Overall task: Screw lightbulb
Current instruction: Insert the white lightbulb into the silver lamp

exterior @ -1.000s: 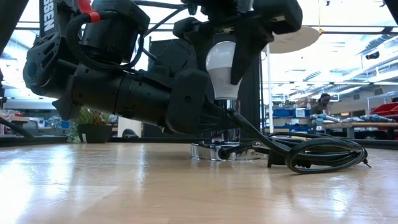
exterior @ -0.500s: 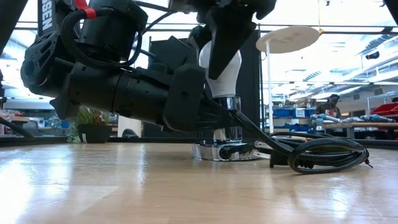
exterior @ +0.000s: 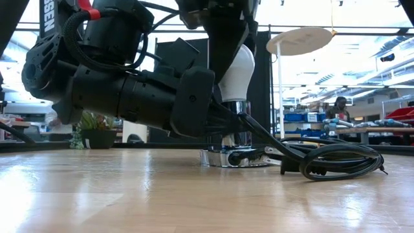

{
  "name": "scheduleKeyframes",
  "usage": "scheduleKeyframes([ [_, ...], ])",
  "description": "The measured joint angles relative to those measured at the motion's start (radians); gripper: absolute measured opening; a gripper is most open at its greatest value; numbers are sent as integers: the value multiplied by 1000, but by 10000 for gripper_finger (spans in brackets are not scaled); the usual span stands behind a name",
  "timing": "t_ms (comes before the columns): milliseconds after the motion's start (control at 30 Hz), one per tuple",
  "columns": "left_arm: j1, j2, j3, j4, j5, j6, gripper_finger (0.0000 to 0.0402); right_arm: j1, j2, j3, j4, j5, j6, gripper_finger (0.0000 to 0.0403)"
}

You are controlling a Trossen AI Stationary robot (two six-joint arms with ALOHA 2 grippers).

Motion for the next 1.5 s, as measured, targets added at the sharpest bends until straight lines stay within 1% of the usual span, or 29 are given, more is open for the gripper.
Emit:
scheduleKeyframes([
  [167, 0, 0, 0, 0, -5, 0, 185, 0, 0, 0, 2, 14, 31, 286],
  [433, 2, 1, -1, -2, -9, 4, 185, 0, 0, 0, 4, 3, 45, 342],
  [567, 2, 1, -1, -2, -9, 3, 185, 0, 0, 0, 3, 2, 17, 361],
  [900, 2, 1, -1, -2, -9, 1, 185, -3, 0, 0, -3, -1, -92, 364],
  [1100, 2, 1, -1, -1, -8, 1, 185, -12, 0, 0, -1, -23, -129, 366],
  [1233, 2, 1, -1, -1, -8, 2, 185, -15, 0, 0, 1, -57, -230, 369],
  [1300, 2, 1, -1, -1, -8, 3, 185, -14, 0, 0, -4, -65, -311, 371],
  [1500, 2, 1, -1, -1, -6, 3, 185, -10, -2, 0, -14, -68, -645, 373],
])
